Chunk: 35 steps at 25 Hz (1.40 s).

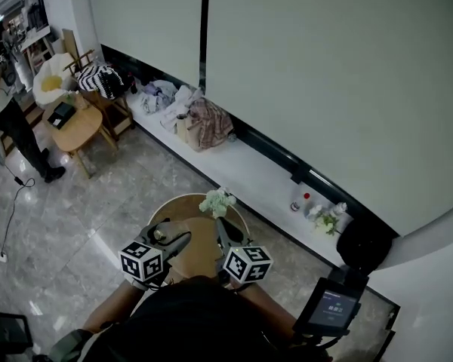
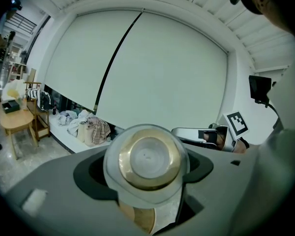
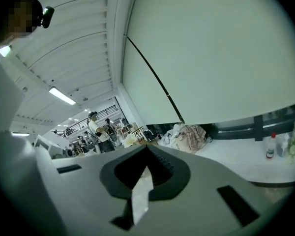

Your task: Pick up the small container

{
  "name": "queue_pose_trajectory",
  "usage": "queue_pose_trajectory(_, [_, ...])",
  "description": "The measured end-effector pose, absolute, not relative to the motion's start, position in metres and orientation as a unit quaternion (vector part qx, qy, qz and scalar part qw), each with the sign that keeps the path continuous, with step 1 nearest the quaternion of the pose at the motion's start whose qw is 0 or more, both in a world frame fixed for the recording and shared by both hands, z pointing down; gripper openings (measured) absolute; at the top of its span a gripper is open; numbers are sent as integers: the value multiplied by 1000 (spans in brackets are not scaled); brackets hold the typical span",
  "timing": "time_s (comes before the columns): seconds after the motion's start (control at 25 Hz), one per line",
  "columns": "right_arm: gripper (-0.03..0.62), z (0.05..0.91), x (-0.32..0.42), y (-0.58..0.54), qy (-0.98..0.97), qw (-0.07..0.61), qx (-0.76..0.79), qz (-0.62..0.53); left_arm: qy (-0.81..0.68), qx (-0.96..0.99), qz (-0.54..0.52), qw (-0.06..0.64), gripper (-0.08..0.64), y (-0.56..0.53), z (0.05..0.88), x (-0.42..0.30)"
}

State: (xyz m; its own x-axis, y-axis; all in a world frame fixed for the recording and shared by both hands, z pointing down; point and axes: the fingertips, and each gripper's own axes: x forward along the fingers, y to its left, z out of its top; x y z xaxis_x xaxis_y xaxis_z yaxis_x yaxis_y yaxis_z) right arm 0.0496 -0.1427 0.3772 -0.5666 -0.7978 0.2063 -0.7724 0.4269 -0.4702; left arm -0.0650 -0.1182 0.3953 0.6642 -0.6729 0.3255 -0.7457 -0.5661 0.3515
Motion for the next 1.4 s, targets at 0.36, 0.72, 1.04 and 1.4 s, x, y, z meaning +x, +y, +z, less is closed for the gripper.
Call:
queue_pose_trajectory(0.36, [6,365,33,-125,864,14,-453,-220,-411,878,78,232,339,-107,393,-77])
queue_pose_trajectory(0.72, [6,367,24,-124,867,13,-447,-220,-411,880,83,225,339,-107,395,-80])
queue_pose_trajectory(1.04, [6,371,27,-127,867,22,-441,-231,-405,882,94,221,339,-109,398,-73])
queue_pose_trajectory(1.4, [6,370,27,-134,870,22,-435,-233,-402,883,100,219,339,-118,399,-68])
